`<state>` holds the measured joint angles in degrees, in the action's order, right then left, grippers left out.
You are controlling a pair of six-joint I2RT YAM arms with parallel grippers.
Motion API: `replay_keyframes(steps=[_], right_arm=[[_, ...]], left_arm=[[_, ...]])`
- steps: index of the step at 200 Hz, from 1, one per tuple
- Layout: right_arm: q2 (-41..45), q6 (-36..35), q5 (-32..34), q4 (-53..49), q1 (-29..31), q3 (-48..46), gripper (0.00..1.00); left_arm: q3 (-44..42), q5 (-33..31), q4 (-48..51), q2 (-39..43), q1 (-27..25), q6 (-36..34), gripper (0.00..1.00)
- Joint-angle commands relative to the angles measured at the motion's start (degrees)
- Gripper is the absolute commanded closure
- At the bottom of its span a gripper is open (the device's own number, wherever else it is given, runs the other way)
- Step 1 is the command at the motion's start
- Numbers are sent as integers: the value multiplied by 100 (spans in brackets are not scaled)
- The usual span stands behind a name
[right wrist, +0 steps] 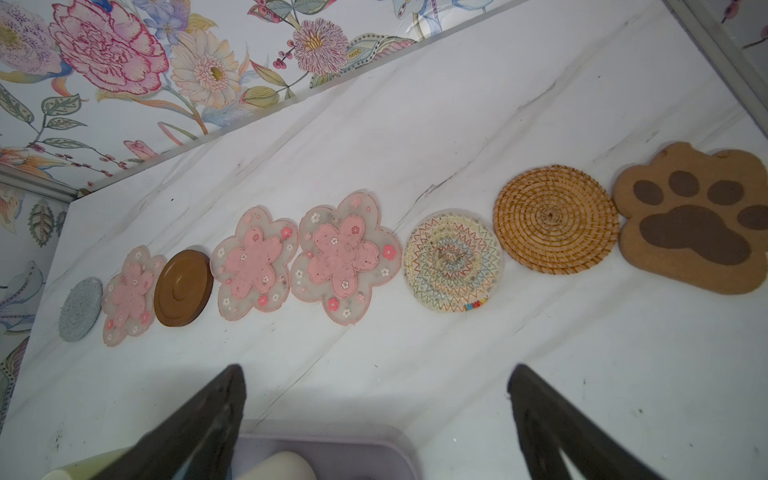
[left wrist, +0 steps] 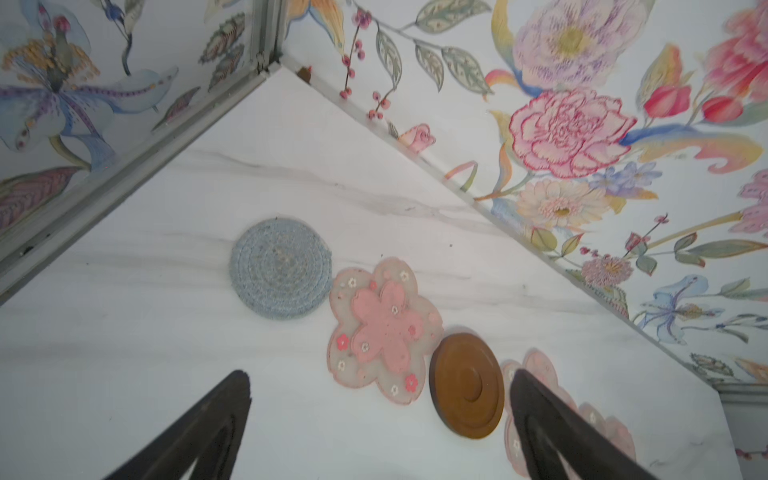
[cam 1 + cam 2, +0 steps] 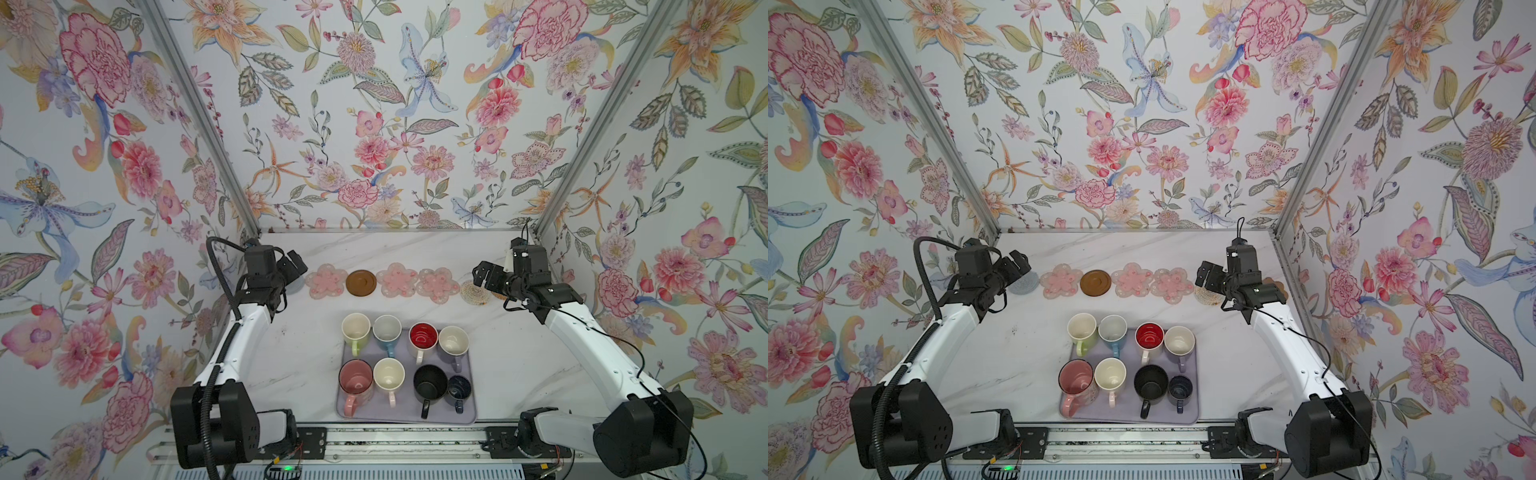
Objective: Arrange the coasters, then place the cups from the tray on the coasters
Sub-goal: 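Lift the left gripper up off the blue knitted coaster, then move the right gripper down over the small dark blue mug on the tray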
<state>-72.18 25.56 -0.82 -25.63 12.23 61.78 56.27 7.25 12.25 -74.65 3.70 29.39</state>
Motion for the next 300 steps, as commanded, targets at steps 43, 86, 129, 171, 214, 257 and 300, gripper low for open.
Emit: replay_keyframes(steps=[43,86,129,171,214,257,300], right_arm=[[477,114,5,-1282,53,91,1],[1080,439,322,-2403,887,-78,1],[1589,1399,581,-3215,2067,-201,1],[1990,2508,1157,-3655,3568,-595,1],[2379,3355,1417,-3862,4675,-876,5],[2392,4235,1702,-3863,5771,-1206,8],[2241,5059,1926,-3859,6716,-1381,12]], left_arm=[[-15,632,-466,600,-366,-739,1],[-424,717,-875,1315,-563,-942,1],[-700,558,-774,1765,-572,-1015,1],[-679,372,-658,1841,-573,-1013,1],[-683,83,-493,1882,-564,-954,1],[-718,-95,-417,2011,-570,-938,1],[-688,-142,-333,2086,-563,-938,1]])
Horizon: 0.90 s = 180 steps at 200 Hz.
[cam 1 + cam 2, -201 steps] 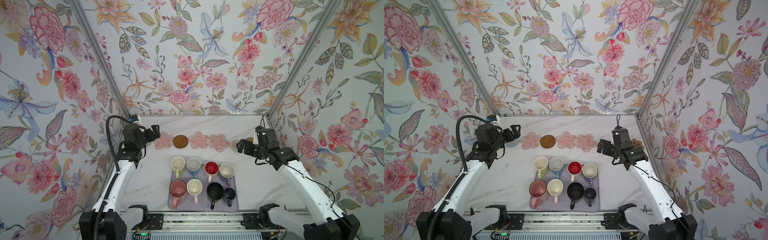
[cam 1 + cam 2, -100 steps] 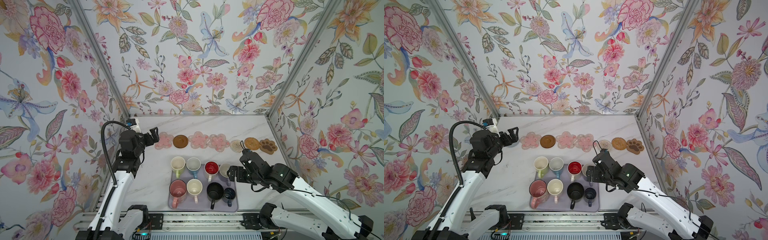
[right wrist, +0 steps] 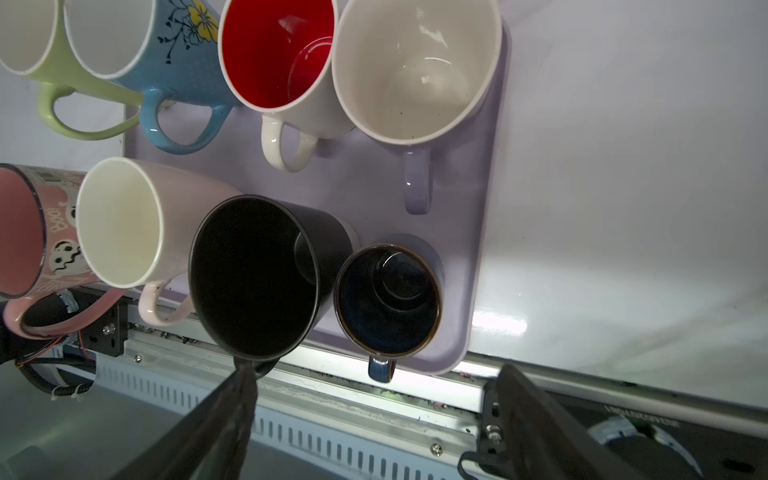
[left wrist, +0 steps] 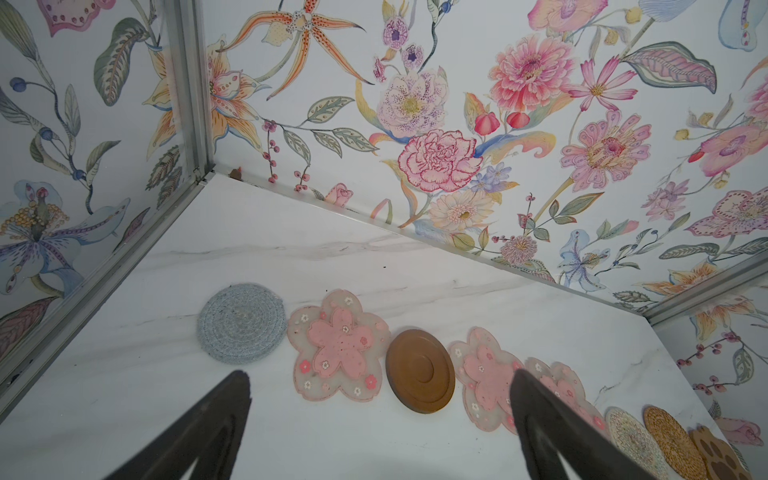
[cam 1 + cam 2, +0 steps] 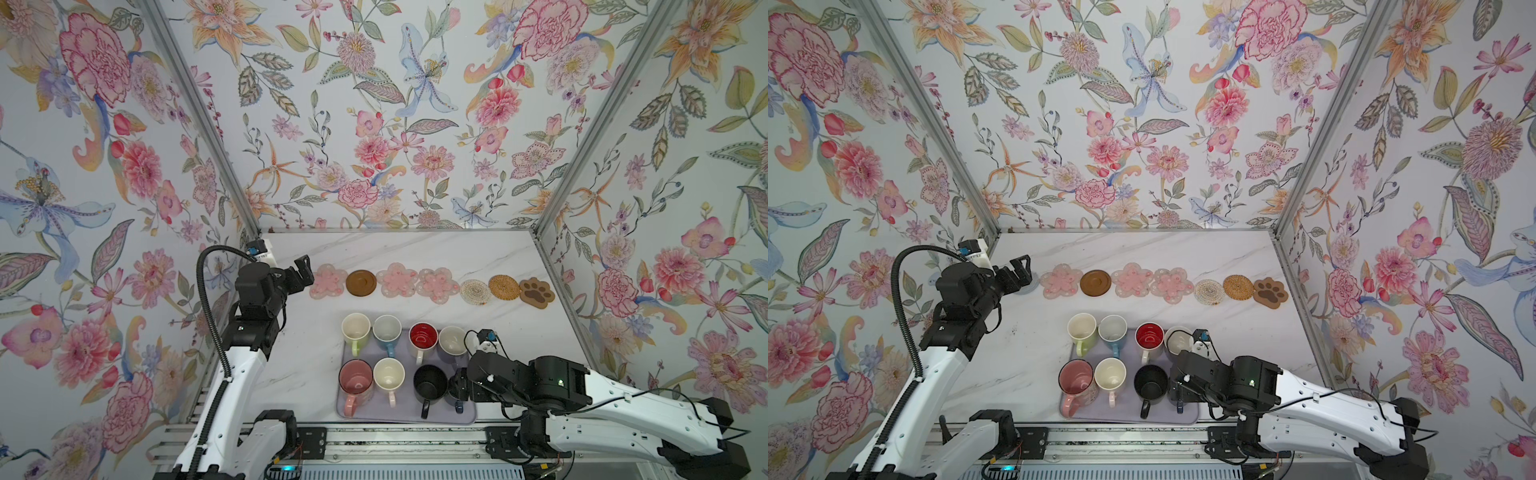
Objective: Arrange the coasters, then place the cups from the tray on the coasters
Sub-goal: 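Move the right gripper down over the small dark blue mug on the tray, then close the right gripper on the dark blue mug's rim and lift it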
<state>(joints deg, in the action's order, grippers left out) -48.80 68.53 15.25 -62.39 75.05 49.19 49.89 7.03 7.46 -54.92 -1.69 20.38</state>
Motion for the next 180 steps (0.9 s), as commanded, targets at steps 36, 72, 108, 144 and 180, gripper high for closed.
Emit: replay_keyframes(steps=[36,72,108,144,180], right_arm=[[-215,1447,478,-182,1111,-340,18],[-376,1786,559,-121,1509,-560,30],[-610,1880,532,206,1675,-735,38],[-812,1941,629,298,1696,-779,43],[-943,2061,699,493,1689,-962,48]], left_arm=[[-37,-99,172,124,-24,-8,1],[-21,-206,213,230,-25,-7,1],[-69,-183,181,306,-15,10,1],[-67,-237,203,368,-16,-29,1],[-58,-198,207,337,-15,-32,1]])
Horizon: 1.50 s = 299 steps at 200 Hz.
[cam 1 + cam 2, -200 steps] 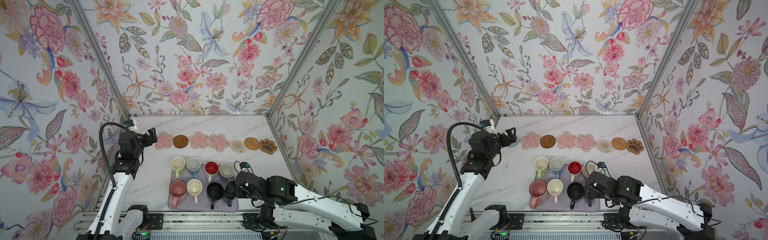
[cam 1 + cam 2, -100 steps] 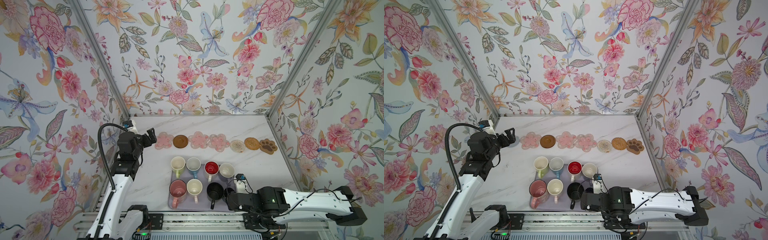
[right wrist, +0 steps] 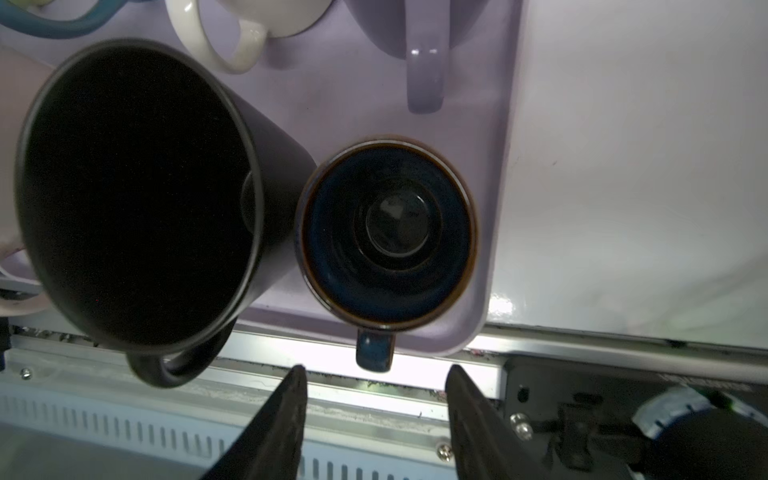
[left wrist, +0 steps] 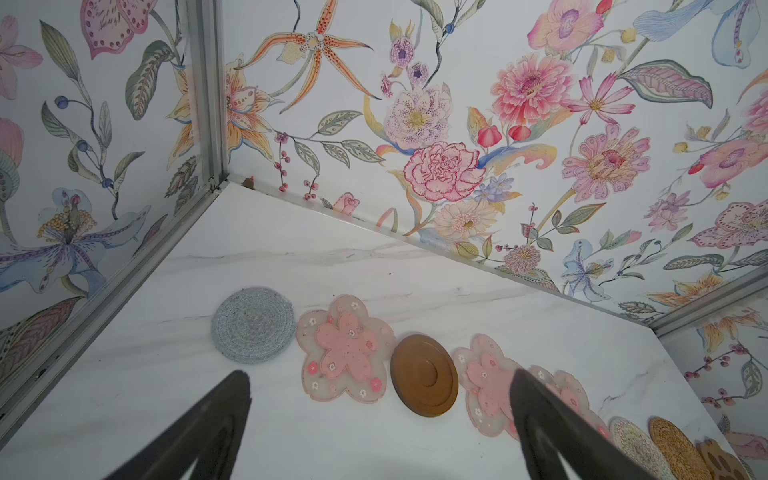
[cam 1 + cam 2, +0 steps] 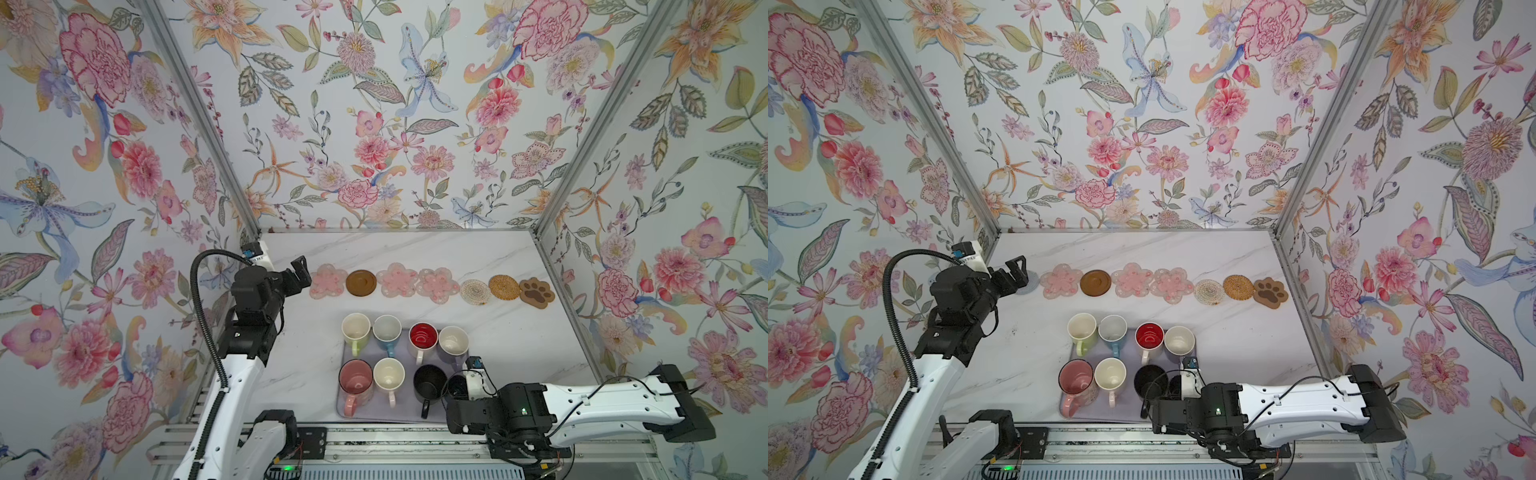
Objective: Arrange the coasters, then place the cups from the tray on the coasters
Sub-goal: 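Close the right gripper on the dark blue mug's rim and lift it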
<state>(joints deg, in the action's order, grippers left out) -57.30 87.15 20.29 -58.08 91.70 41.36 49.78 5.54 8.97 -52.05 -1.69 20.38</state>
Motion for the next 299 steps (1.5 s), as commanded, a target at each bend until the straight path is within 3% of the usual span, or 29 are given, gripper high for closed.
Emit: replay_keyframes(steps=[1,49,109,182,224,255,299], right_arm=[[-91,206,199,66,23,-185,48],[-250,150,296,163,-70,-251,57],[-484,-451,212,237,-369,-172,72],[-818,-652,131,369,-418,-160,76],[-793,-772,90,360,-416,-70,92],[-602,-690,153,-134,-424,74,100],[-74,-661,444,-863,-680,367,100]], left_arm=[[-47,-47,54,49,-15,-33,1],[-47,-49,72,68,-11,-41,1],[-47,1,73,20,-15,-41,1],[-48,9,87,22,-15,-39,1],[-47,24,95,24,-12,-41,1],[-55,19,99,43,-15,-25,1],[-60,17,87,55,-13,-8,1]])
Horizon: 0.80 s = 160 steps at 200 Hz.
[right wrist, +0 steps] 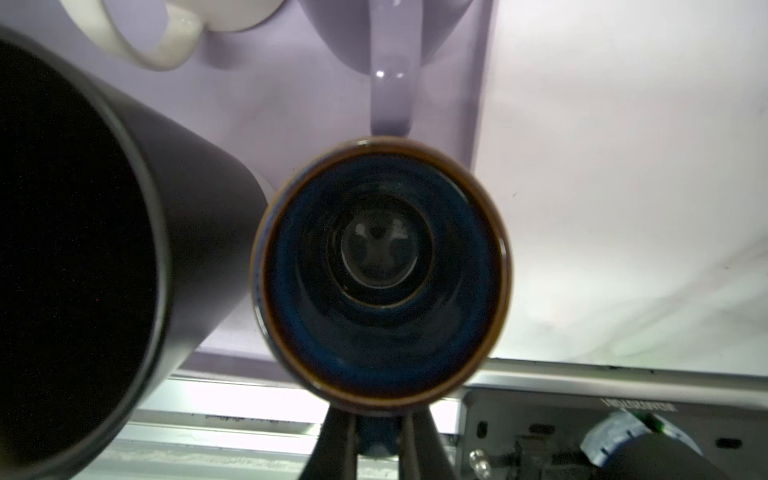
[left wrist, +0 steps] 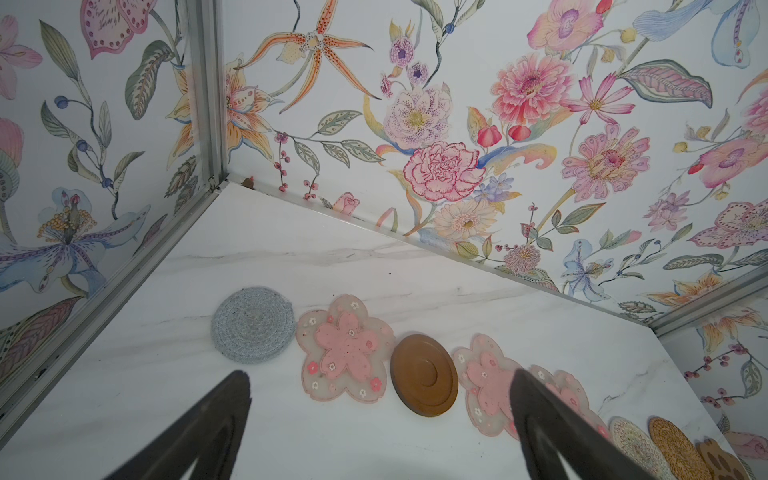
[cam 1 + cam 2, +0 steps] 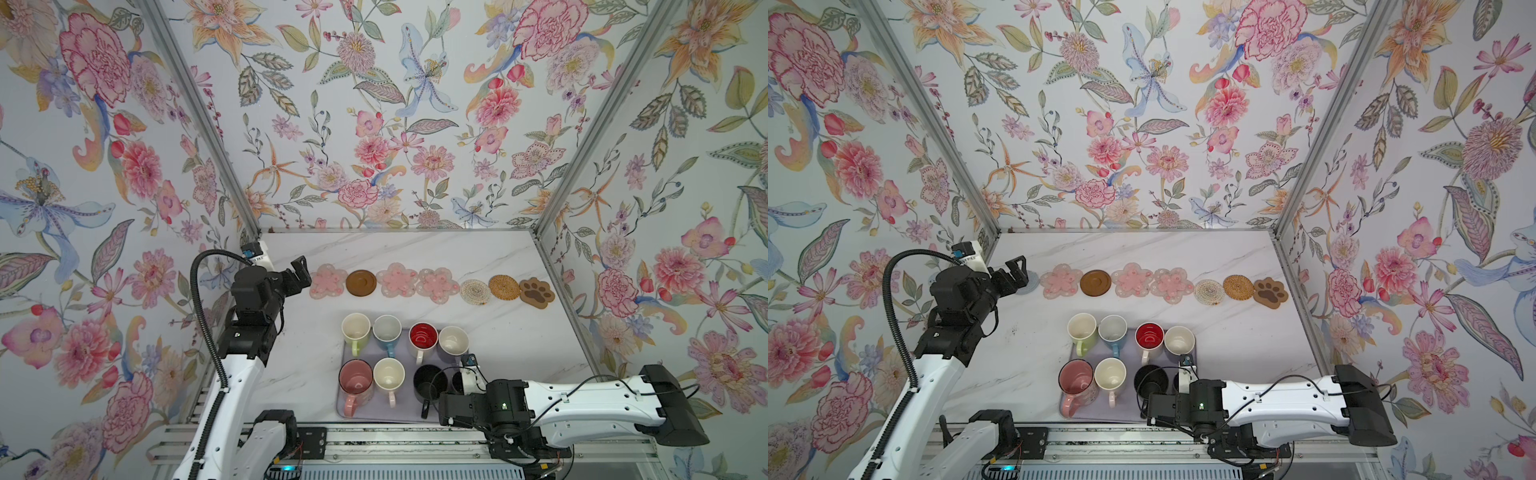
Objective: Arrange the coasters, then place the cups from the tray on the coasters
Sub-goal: 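Close the right gripper on the dark blue mug's rim and lift it, then carry the dark blue mug with the right gripper toward the paw-shaped coaster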
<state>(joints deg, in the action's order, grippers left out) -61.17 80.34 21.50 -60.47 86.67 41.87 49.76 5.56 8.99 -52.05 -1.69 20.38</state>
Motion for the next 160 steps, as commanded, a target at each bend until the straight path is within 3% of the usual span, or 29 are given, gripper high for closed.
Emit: replay_keyframes(steps=[1,41,97,134,160], right_arm=[[328,19,322,-633,-186,319,100],[544,-245,400,-1054,-763,571,100],[880,-1461,470,-1081,-2655,888,100],[789,-3050,534,-639,-4358,1191,100],[465,-4342,-61,277,-5891,1352,100]], left_arm=[[-60,15,85,55,-14,-3,1],[-58,41,76,65,-15,19,1],[-71,-1,74,81,-11,24,1],[-80,-11,71,80,-15,42,1],[-78,33,71,64,-15,71,1]])
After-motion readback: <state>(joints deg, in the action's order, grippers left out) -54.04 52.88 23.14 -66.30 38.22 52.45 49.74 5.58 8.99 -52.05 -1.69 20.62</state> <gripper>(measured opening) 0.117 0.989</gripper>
